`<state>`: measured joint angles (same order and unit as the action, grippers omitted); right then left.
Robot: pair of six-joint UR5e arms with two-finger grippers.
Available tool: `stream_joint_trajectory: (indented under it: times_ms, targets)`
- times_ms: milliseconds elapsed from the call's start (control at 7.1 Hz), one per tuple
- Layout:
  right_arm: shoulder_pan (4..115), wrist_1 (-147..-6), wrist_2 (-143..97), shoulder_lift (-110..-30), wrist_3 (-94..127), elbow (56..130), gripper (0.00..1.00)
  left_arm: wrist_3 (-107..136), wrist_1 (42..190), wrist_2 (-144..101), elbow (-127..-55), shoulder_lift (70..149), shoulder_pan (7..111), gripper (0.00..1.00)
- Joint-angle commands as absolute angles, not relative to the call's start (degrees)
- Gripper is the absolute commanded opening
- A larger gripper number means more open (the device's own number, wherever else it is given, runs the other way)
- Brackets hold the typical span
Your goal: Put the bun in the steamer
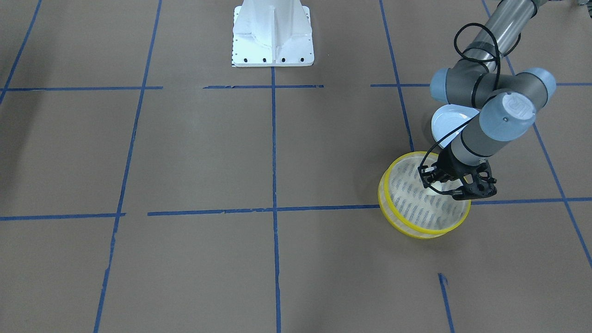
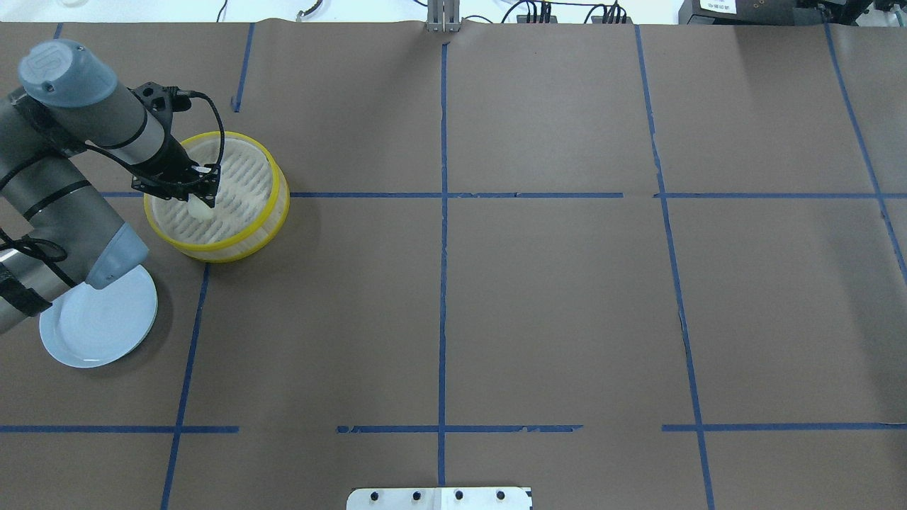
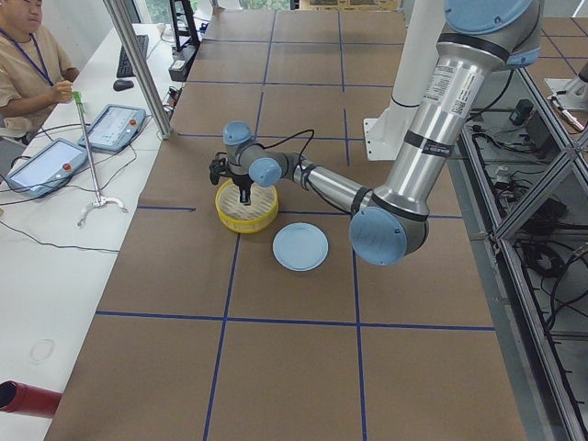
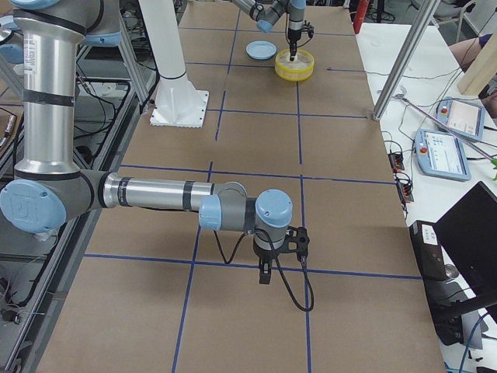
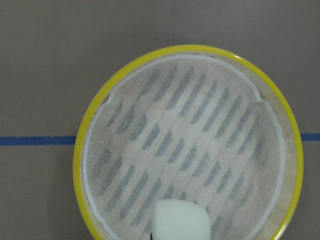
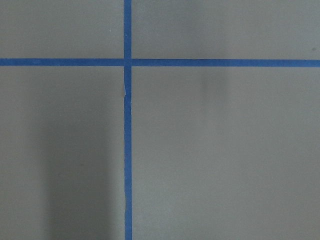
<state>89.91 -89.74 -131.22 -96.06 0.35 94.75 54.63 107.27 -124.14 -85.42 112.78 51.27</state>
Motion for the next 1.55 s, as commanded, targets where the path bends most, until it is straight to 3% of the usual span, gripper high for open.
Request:
stream_joint_trajectory:
  times_ms: [0,141,282,423,845,1408]
  targets:
    - [89.9,-89.7,-131.2,-96.1,0.4,94.7,1.0,57.3,111.8,-124.0,-83.6,112.9,50.0,0.3]
    - [89.9,-89.7,-131.2,-96.1,0.4,94.7,1.0,57.1,111.9,-124.0,-83.6,112.9,50.0,0.35]
    - [89.9,-89.7,-131.2,-96.1,0.4,94.7,1.0,56.8,112.1,-123.4,-83.8,112.9,50.0,0.82]
    - [89.9,-89.7,-131.2,-96.1,0.4,94.7,1.0,56.7,112.0,-120.1,-84.2,112.9,50.1,1.0]
    - [89.9,-89.7,-131.2,-96.1,0.4,94.7,1.0,54.8,111.2,-120.6,-90.7,112.0,57.6,1.0]
    - [89.9,-89.7,-131.2,-96.1,0.4,94.7,1.0,17.8,103.5,-131.9,-97.3,95.5,81.6,1.0]
